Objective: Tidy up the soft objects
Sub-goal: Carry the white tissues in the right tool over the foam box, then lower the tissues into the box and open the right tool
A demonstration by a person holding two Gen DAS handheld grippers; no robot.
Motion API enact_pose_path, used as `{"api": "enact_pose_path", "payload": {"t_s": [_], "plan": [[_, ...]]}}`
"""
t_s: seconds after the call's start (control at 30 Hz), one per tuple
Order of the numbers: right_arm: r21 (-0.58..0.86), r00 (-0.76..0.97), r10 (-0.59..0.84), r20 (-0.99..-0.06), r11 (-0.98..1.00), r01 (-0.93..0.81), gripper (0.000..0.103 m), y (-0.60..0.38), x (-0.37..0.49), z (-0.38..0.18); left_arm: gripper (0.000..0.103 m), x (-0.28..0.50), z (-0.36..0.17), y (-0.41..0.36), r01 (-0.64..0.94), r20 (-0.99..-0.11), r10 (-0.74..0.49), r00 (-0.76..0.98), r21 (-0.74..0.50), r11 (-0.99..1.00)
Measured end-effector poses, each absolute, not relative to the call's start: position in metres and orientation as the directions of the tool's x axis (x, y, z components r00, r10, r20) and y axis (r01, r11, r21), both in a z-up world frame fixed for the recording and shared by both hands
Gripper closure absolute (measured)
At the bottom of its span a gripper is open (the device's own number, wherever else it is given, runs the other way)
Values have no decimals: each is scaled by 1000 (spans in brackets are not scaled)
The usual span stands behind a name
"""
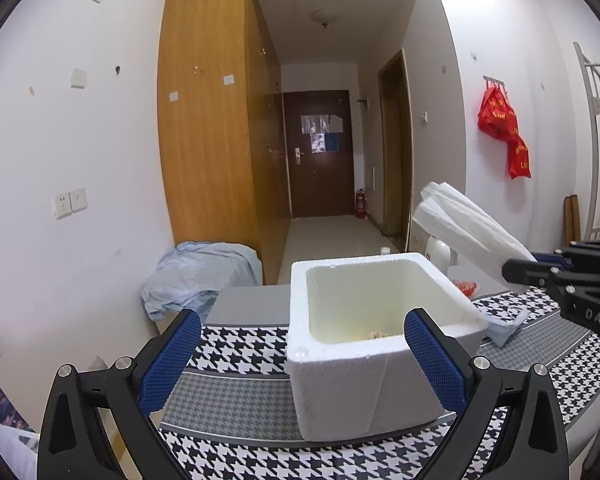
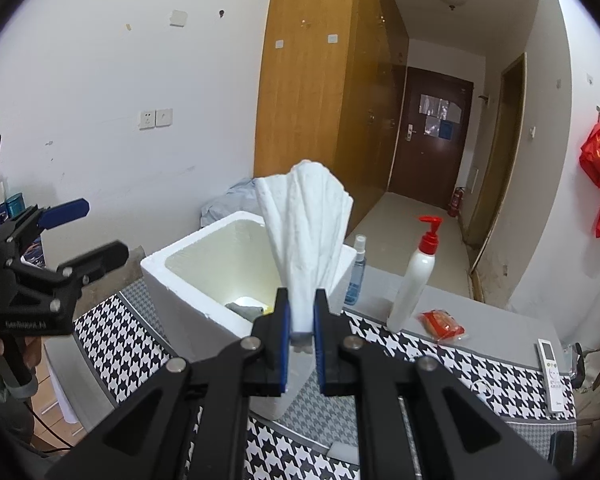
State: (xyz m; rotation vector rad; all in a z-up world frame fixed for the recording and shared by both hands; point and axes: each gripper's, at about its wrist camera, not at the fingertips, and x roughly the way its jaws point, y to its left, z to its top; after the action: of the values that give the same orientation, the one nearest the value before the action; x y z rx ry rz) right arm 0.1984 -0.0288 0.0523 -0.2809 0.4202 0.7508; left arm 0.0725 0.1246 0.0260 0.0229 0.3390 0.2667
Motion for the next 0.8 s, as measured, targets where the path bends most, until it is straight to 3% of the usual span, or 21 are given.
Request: {"api": "enact_pose_path", "payload": {"t_s": [0.8], "plan": [[-100, 604, 588, -538, 667, -738, 89, 17, 215, 45, 1, 58, -3, 138, -287, -330, 281, 901, 33, 957]]}}
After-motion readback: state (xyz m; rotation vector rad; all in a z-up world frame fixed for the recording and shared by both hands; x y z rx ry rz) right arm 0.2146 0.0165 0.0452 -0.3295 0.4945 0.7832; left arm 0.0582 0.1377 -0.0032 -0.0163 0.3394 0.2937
